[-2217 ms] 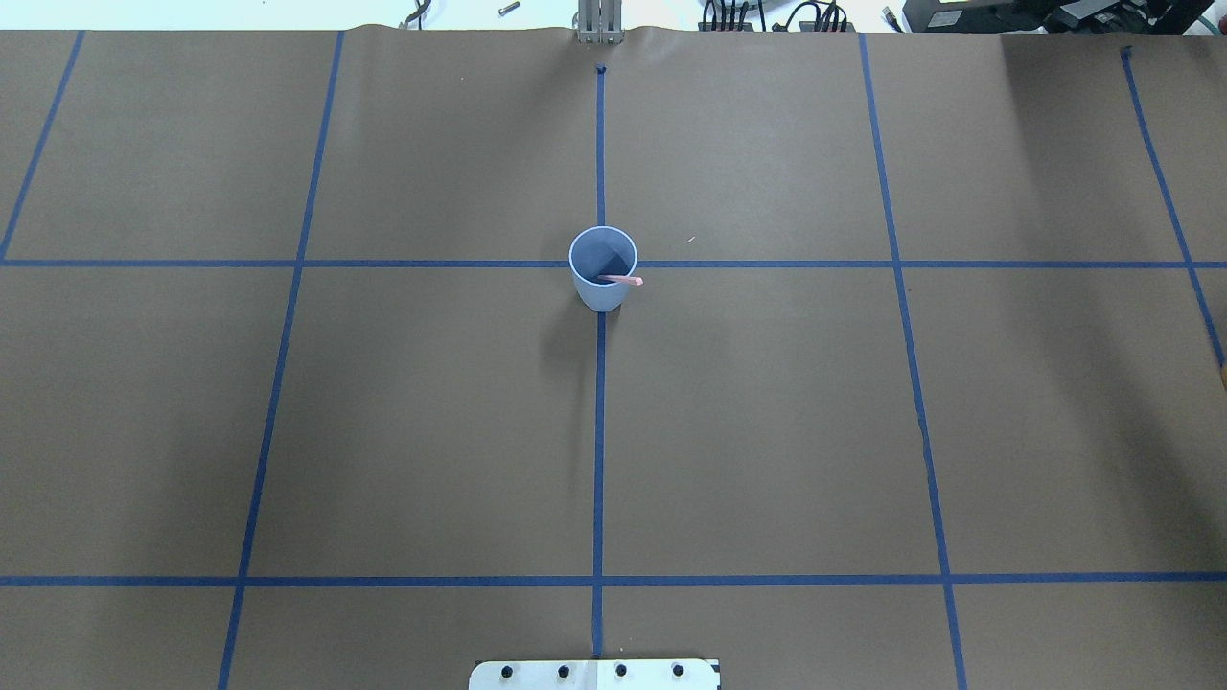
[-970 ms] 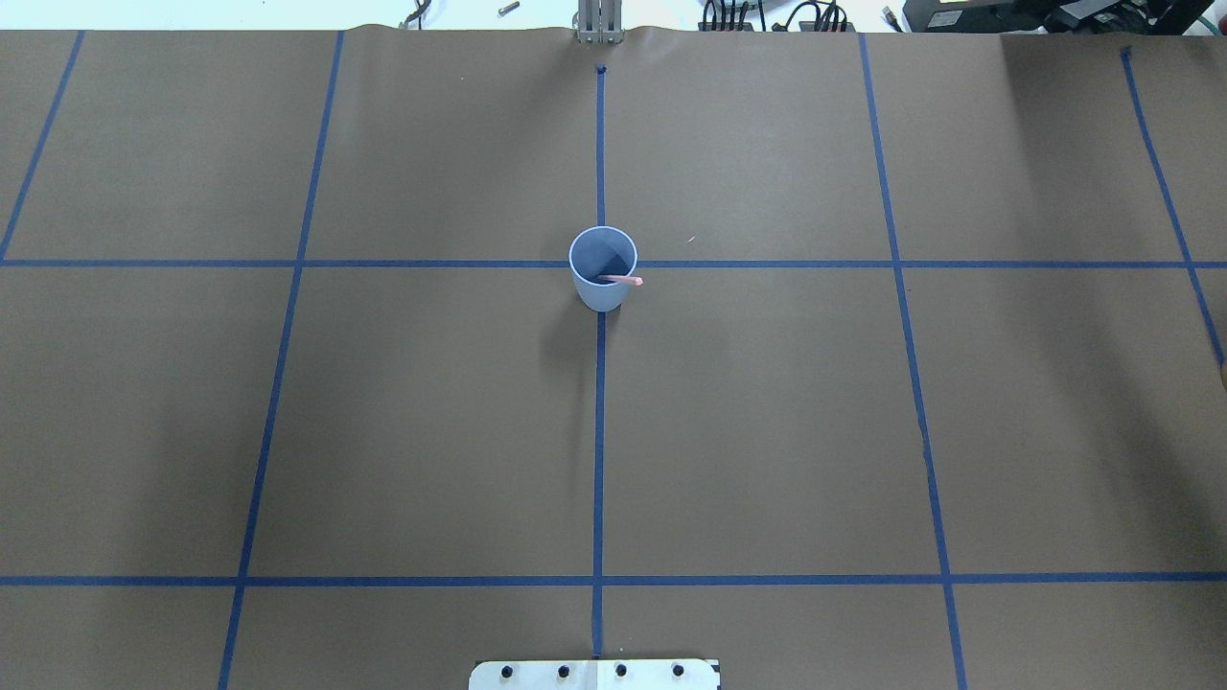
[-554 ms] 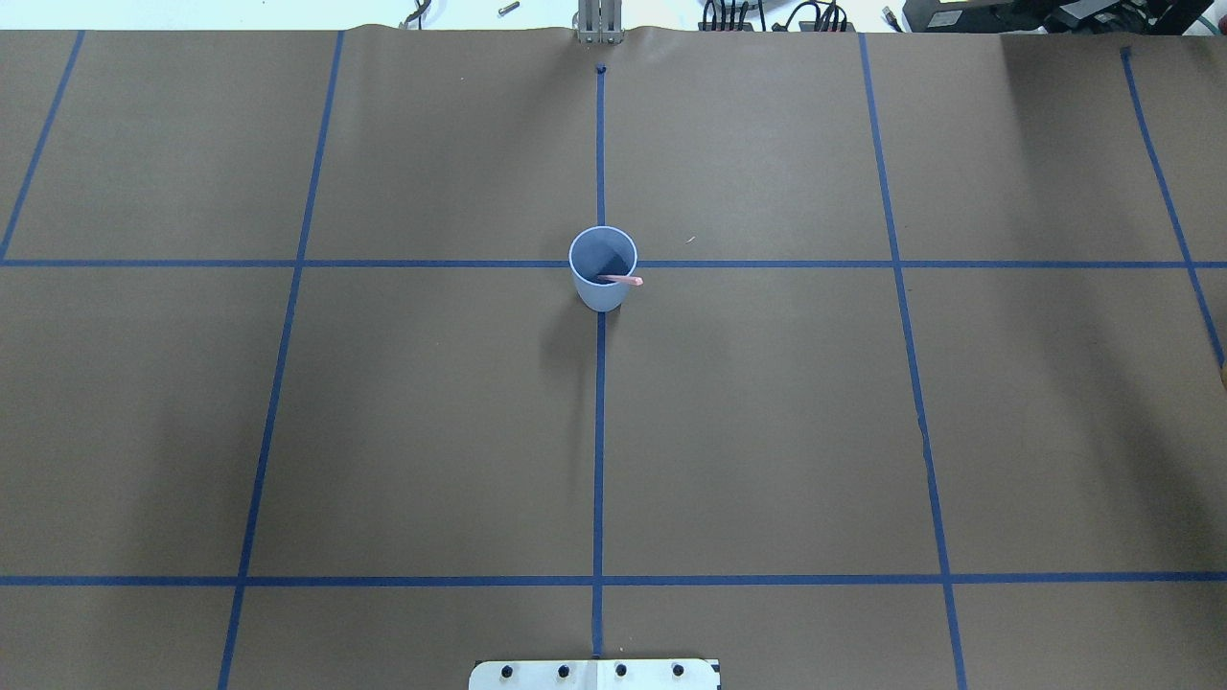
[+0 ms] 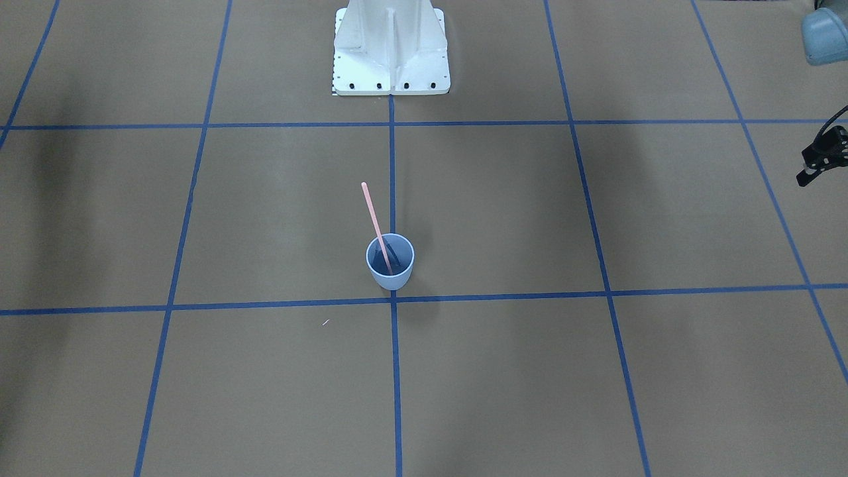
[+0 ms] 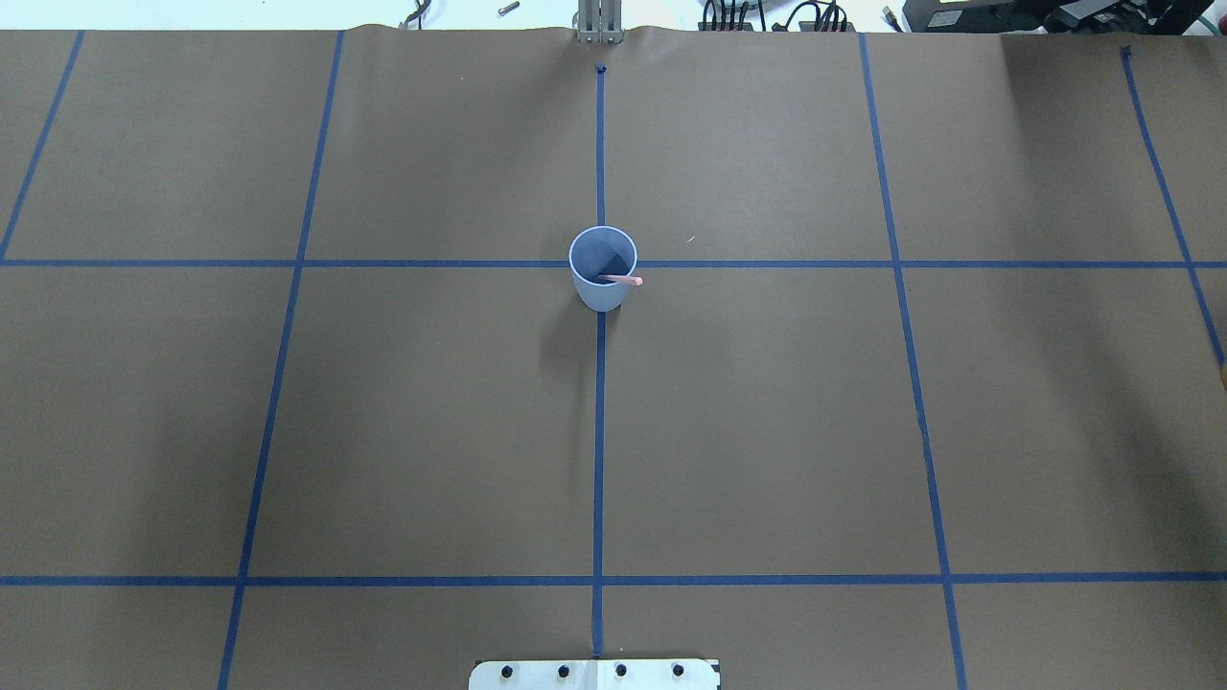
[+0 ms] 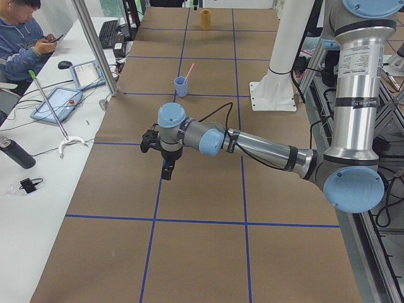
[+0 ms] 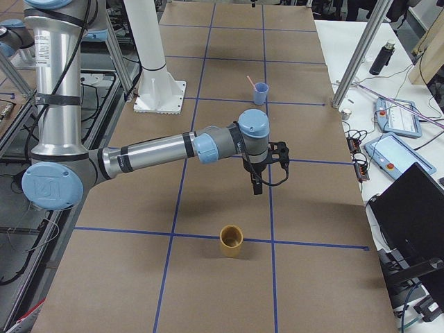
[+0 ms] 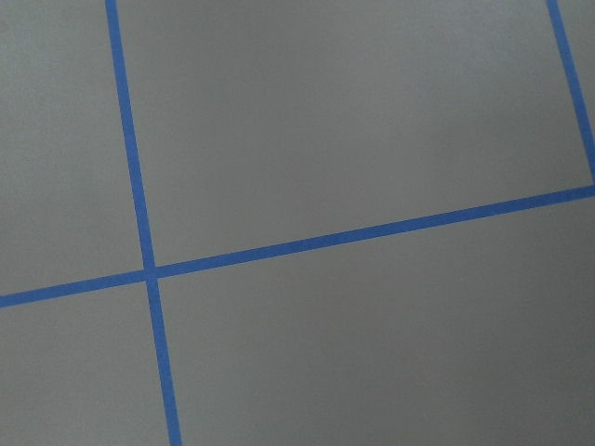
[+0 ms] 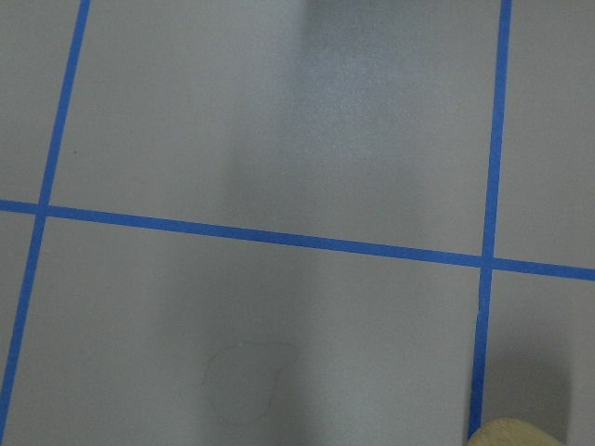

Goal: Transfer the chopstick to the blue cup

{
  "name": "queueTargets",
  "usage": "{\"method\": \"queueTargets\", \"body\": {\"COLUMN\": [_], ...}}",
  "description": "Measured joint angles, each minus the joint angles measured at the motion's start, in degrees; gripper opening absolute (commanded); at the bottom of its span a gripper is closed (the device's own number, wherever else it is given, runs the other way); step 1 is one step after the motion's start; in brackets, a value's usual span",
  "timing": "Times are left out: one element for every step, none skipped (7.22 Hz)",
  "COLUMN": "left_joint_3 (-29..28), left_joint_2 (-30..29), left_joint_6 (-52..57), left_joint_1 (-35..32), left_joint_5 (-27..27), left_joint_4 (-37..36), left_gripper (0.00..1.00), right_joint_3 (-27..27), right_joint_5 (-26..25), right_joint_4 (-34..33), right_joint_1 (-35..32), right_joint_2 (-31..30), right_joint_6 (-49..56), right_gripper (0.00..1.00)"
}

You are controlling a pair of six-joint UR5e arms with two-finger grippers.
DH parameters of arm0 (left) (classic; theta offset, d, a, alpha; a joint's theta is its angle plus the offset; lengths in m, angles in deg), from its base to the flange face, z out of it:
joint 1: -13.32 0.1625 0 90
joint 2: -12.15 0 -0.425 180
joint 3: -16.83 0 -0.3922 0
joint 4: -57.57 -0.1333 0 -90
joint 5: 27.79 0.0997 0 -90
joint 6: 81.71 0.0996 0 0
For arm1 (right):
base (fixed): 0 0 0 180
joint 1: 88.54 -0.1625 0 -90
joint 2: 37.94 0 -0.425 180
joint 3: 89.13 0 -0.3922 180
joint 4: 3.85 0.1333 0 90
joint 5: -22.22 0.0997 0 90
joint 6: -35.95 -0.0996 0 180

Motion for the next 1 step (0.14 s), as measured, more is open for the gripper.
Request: {"method": "queueTargets", "body": {"left_joint_3": [0.05], "left_joint_2": [-0.01], "left_joint_6": [0.0], "left_joint_1": [0.0], "left_joint_5": [-0.02], "left_joint_4": [0.01], "left_gripper": [0.98], "right_joint_3": [-0.12], "right_joint_5": [0.2], "right_joint_4": [0.0], "right_joint_1": [0.0], "right_joint_2": [-0.08], "right_joint_6": [-0.02], "right_gripper": [1.0]}}
